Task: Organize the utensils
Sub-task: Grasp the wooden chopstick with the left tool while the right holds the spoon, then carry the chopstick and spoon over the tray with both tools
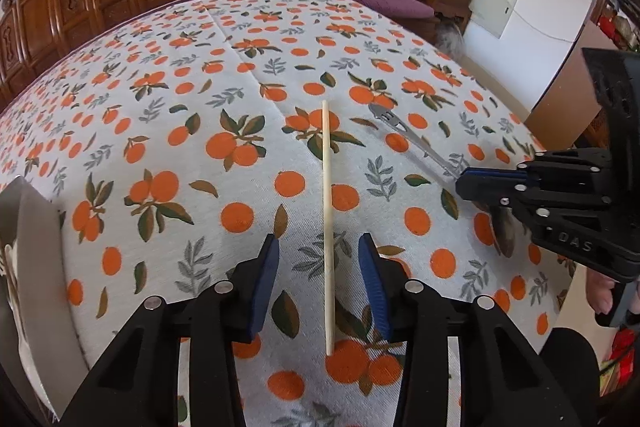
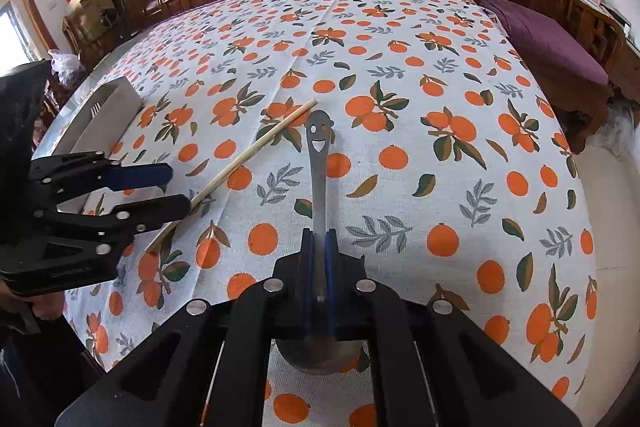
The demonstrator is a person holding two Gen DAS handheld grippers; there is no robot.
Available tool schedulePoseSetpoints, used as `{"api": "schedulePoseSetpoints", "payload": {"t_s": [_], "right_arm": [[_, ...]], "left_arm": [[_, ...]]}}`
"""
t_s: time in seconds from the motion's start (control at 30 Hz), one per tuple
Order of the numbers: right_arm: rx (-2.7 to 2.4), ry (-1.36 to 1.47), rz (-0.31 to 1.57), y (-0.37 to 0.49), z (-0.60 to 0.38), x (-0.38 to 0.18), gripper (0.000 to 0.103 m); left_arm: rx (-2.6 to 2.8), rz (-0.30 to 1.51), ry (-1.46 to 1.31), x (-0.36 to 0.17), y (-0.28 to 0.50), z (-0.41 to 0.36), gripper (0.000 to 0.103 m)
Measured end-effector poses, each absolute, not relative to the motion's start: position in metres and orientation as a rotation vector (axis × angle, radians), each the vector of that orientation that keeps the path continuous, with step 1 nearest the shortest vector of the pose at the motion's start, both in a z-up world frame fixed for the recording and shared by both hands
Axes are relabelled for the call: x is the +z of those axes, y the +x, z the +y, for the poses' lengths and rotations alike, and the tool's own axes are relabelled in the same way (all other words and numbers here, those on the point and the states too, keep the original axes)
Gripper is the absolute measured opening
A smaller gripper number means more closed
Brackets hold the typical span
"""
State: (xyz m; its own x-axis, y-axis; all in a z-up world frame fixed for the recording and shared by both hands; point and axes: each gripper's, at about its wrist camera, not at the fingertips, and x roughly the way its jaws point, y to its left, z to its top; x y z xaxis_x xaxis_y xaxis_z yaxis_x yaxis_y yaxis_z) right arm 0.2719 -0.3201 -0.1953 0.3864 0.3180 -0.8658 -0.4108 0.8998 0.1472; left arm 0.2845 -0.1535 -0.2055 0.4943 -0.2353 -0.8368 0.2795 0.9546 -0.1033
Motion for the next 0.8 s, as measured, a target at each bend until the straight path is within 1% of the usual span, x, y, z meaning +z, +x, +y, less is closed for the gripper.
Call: {"api": "schedulePoseSetpoints", "payload": {"t_s": [0.2,0.27,0.3,0.53,0.8], "right_arm": [[0.467,-0.106,1.079,0.271,-0.317,-0.196,0.007],[0.470,-0.109,1.082,0.270,-0.316,-0.196,0.007],[0.472,-0.110,1.082,0.270,-0.315,-0.196,0.007],[0.491,-0.133,1.079,0.266,-0.306,-0.194,0.007],[0.520,-0.178,1.067,0.259,-0.285,-0.184,0.007]], "left_arm": [[-0.305,1.018,0.074,-0.214,0.287,-0.158,0.024],[-0.305,1.024,0.076,-0.215,0.288,-0.157,0.015],[-0.305,1.029,0.075,-0.215,0.288,-0.156,0.004],[-0.298,1.020,0.076,-0.207,0.276,-0.144,0.004],[-0.257,0.980,0.051,-0.186,0.257,-0.111,0.004]]}}
